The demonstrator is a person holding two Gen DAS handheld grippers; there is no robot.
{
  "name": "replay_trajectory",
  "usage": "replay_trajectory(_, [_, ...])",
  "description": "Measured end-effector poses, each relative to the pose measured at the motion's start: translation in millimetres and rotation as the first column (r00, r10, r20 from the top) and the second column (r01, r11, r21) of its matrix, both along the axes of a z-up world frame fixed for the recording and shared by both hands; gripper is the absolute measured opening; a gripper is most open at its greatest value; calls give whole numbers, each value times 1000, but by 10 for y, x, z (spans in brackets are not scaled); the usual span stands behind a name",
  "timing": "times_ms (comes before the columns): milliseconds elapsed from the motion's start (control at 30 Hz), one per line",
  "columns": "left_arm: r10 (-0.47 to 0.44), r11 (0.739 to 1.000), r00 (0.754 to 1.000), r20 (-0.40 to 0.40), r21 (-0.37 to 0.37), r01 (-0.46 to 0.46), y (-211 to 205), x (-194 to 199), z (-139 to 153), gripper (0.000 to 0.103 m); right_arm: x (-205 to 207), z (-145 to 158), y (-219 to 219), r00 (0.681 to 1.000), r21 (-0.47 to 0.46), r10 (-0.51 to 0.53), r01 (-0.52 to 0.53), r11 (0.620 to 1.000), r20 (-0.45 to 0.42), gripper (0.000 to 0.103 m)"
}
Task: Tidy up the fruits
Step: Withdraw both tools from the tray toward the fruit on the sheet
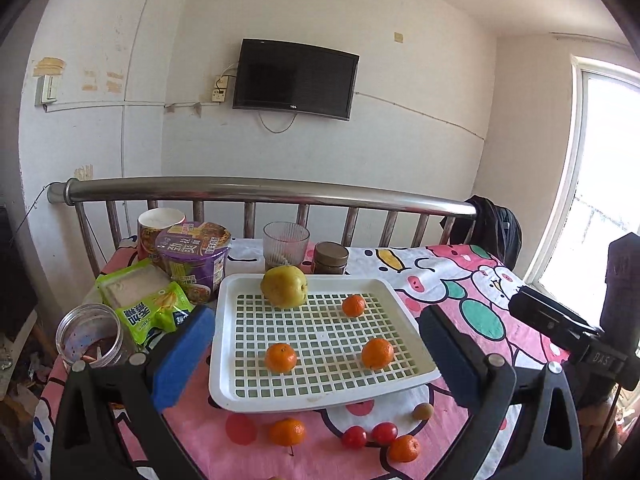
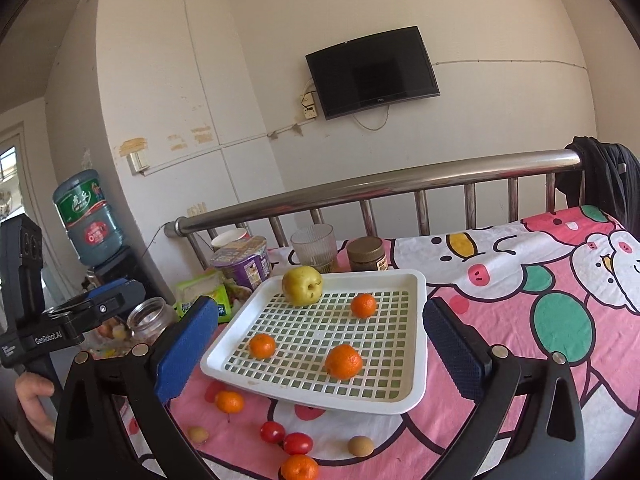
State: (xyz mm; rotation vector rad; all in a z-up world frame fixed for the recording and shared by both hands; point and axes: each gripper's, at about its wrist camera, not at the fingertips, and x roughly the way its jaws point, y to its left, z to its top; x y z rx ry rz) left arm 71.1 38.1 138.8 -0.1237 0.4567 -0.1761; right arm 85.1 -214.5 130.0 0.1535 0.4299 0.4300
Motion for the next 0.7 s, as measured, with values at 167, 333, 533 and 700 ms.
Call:
replay_trajectory(167, [8,1000,1000,10,16,-8,8,-277,-101,103,-265,-46,-6,999,-13,15,-15,1000,31,103])
replay_trajectory(333, [6,999,1000,-28,36,-5,-11,-461,-318,103,-422,-219,38,999,-25,37,-37,999,-4,103])
replay_trajectory(533, [11,996,995,-102,91,-1,-45,-517,-649,103,-553,-544,152,997,-91,53,-58,994,-57,103])
replay_trajectory(700, [17,994,985,-171,106,1,-72,-525,-923,103,-571,-852,237,987,-124,70,-89,988,-145,103])
